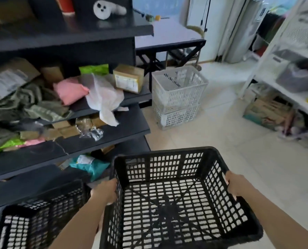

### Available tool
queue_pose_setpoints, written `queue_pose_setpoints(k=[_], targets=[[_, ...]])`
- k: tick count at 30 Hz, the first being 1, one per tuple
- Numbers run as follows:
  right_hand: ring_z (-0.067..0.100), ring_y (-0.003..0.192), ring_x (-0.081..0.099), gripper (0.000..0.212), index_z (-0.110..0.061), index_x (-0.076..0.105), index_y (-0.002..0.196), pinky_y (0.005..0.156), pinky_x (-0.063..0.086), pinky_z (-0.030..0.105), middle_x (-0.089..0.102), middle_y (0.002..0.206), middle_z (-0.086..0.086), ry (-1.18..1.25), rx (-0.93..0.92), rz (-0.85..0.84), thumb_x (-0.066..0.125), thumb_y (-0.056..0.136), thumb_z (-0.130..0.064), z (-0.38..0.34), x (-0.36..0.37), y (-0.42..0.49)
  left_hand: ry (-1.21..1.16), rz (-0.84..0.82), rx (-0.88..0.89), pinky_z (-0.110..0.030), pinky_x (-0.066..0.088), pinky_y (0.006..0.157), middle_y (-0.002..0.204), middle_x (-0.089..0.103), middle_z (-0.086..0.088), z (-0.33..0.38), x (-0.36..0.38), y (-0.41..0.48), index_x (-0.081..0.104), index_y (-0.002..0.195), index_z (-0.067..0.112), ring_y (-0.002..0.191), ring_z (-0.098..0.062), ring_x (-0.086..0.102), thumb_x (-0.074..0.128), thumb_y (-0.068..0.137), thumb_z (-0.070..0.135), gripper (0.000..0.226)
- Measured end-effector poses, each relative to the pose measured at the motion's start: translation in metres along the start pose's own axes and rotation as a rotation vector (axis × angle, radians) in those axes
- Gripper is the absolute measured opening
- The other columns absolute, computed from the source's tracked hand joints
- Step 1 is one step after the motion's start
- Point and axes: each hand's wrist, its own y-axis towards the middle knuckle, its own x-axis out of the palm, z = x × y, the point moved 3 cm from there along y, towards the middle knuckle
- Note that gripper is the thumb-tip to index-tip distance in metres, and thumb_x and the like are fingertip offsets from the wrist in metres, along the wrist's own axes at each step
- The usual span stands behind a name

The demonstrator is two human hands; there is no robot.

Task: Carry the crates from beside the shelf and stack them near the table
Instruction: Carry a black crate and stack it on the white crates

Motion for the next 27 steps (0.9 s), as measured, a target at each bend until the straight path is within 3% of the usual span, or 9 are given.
queue_pose_setpoints(k=[3, 9, 12, 14, 16, 19, 21, 23, 27], targets=[[0.028, 0.090, 0.057, 0.021, -0.013, 0.040, 0.106, 0.072, 0.042, 0.026, 0.059, 0.115, 0.018, 0.012, 0.036, -0.020, 0.045, 0.086, -0.013, 0.040, -0.051, 0.049, 0.003, 0.013, 0.031, -0.043, 0.051, 0.091, 0.124, 0.059, -0.009, 0.069, -0.036, 0.028, 0.047, 0.122, 0.018, 0.114, -0.030, 0.059, 0.043, 0.085, 0.012, 0.037], [0.029, 0.104, 0.060, 0.019, -0.018, 0.037, 0.095, 0.077, 0.044, 0.028, 0.062, 0.116, 0.015, 0.072, 0.066, 0.010, 0.052, 0.084, -0.018, 0.102, -0.157, 0.167, -0.008, 0.015, 0.089, -0.045, 0.052, 0.091, 0.119, 0.060, -0.011, 0.196, -0.129, 0.105, 0.050, 0.111, 0.016, 0.110, -0.031, 0.060, 0.045, 0.079, 0.012, 0.033], [0.028, 0.115, 0.057, 0.027, -0.012, 0.049, 0.110, 0.084, 0.044, 0.026, 0.060, 0.124, 0.013, 0.062, 0.026, 0.020, 0.053, 0.085, -0.021, 0.113, -0.217, 0.239, -0.040, 0.020, 0.060, -0.041, 0.050, 0.081, 0.105, 0.058, -0.009, 0.255, -0.180, 0.147, 0.047, 0.092, 0.018, 0.108, -0.031, 0.060, 0.048, 0.079, 0.007, 0.017], [0.028, 0.118, 0.055, 0.037, -0.010, 0.049, 0.119, 0.088, 0.044, 0.026, 0.058, 0.127, 0.013, 0.033, -0.003, 0.022, 0.053, 0.085, -0.022, 0.115, -0.258, 0.285, -0.029, 0.043, 0.031, -0.041, 0.051, 0.079, 0.097, 0.054, -0.005, 0.288, -0.214, 0.172, 0.040, 0.084, 0.020, 0.104, -0.030, 0.061, 0.049, 0.081, 0.004, 0.019], [0.028, 0.117, 0.055, 0.027, -0.014, 0.049, 0.110, 0.083, 0.042, 0.026, 0.058, 0.127, 0.013, 0.009, -0.040, 0.031, 0.053, 0.085, -0.022, 0.114, -0.300, 0.334, -0.080, 0.053, 0.011, -0.037, 0.048, 0.070, 0.092, 0.051, -0.003, 0.317, -0.249, 0.196, 0.039, 0.078, 0.022, 0.093, -0.028, 0.060, 0.049, 0.081, 0.004, 0.020], [0.030, 0.117, 0.056, 0.020, -0.016, 0.046, 0.102, 0.084, 0.043, 0.028, 0.059, 0.126, 0.015, -0.037, -0.111, 0.066, 0.054, 0.085, -0.023, 0.103, -0.367, 0.399, -0.103, 0.063, 0.010, -0.031, 0.041, 0.061, 0.095, 0.051, -0.006, 0.355, -0.306, 0.228, 0.043, 0.085, 0.018, 0.083, -0.025, 0.051, 0.049, 0.086, 0.005, 0.014], [0.030, 0.116, 0.057, 0.026, -0.012, 0.050, 0.108, 0.088, 0.045, 0.028, 0.060, 0.125, 0.015, -0.074, -0.152, 0.094, 0.055, 0.085, -0.022, 0.090, -0.414, 0.436, -0.127, 0.102, -0.012, -0.029, 0.042, 0.064, 0.109, 0.057, -0.014, 0.375, -0.343, 0.247, 0.051, 0.097, 0.012, 0.091, -0.028, 0.057, 0.050, 0.088, 0.007, 0.011], [0.028, 0.109, 0.060, 0.024, -0.014, 0.050, 0.102, 0.081, 0.045, 0.027, 0.063, 0.121, 0.015, -0.084, -0.203, 0.140, 0.060, 0.081, -0.019, 0.071, -0.465, 0.473, -0.149, 0.145, -0.042, -0.028, 0.042, 0.066, 0.116, 0.058, -0.016, 0.388, -0.378, 0.272, 0.054, 0.107, 0.006, 0.099, -0.030, 0.060, 0.051, 0.087, 0.006, 0.020], [0.026, 0.095, 0.058, 0.035, -0.018, 0.044, 0.094, 0.077, 0.048, 0.029, 0.062, 0.107, 0.011, -0.111, -0.253, 0.166, 0.066, 0.070, -0.006, 0.028, -0.547, 0.542, -0.178, 0.192, -0.059, -0.030, 0.040, 0.066, 0.108, 0.059, -0.014, 0.400, -0.443, 0.337, 0.050, 0.096, 0.011, 0.101, -0.031, 0.061, 0.053, 0.085, 0.006, 0.012]])
